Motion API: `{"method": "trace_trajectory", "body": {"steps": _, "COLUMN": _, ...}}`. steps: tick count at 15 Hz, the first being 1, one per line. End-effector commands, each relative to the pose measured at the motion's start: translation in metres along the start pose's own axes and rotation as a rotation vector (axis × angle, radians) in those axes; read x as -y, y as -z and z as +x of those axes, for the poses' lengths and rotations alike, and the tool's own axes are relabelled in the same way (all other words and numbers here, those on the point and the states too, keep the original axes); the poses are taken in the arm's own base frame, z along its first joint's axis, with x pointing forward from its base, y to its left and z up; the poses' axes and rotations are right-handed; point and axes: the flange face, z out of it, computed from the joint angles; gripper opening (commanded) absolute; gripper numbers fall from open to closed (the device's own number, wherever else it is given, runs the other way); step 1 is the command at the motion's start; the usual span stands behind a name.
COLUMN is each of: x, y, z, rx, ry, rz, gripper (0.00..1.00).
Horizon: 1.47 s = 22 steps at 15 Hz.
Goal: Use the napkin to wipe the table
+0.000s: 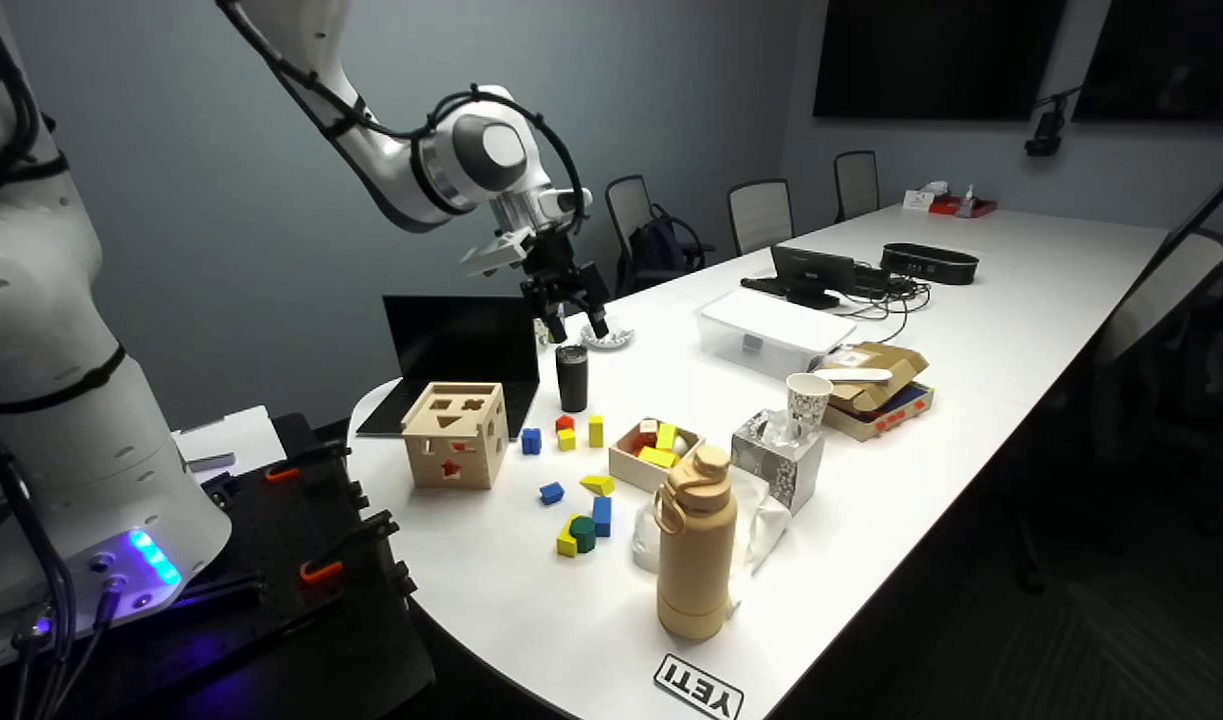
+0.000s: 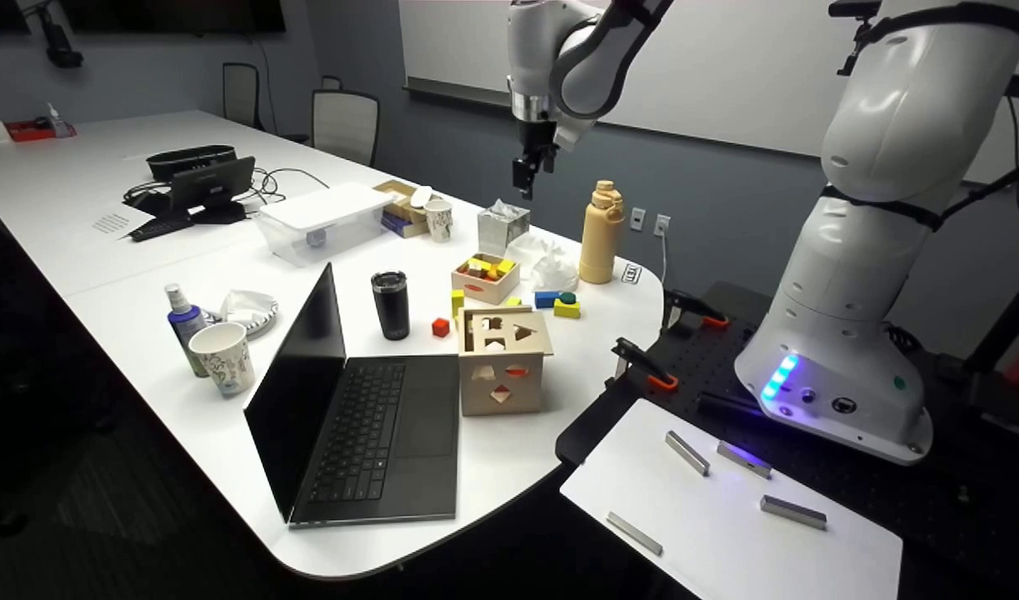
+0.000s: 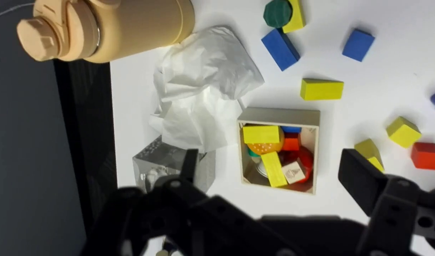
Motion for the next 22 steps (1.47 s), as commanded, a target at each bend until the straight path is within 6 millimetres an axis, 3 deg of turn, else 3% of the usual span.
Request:
{"method": "trace_trajectory", "body": {"steps": 1, "x": 0.0, "y": -0.043, "z": 0.002, "rx": 0.001, "ry": -0.001, "rz": -0.078, "gripper": 1.0}}
{"method": "trace_trajectory", "body": {"steps": 6, "x": 0.009, "y": -0.093, "z": 0.003, "rx": 0.03, "ry": 0.013, "rz": -0.152, "gripper": 1.0}}
{"method": "trace_trajectory", "body": {"steps": 8, "x": 0.009, "y": -0.089, "z": -0.004, "rx": 0.043, "ry": 0.01, "rz": -0.129, "gripper": 1.0}}
{"method": "trace_trajectory", "body": {"steps": 10, "x": 0.012, "y": -0.1, "z": -0.002, "rx": 0.054, "ry": 0.003, "rz": -0.126, "gripper": 1.0}}
{"method": "trace_trajectory", "body": {"steps": 14, "x": 0.011, "y": -0.101, "z": 0.001, "rx": 0.052, "ry": -0.001, "rz": -0.127, "gripper": 1.0}}
{"method": "trace_trajectory", "body": {"steps": 18, "x": 0.001, "y": -0.141, "z": 0.009, "rx": 0.103, "ry": -0.025, "rz": -0.122, "gripper": 1.0}}
{"method": "trace_trajectory", "body": {"steps": 22, "x": -0.019, "y": -0.199, "z": 0.021, "rx": 0.179, "ry": -0.042, "rz": -0.122, "gripper": 1.0}}
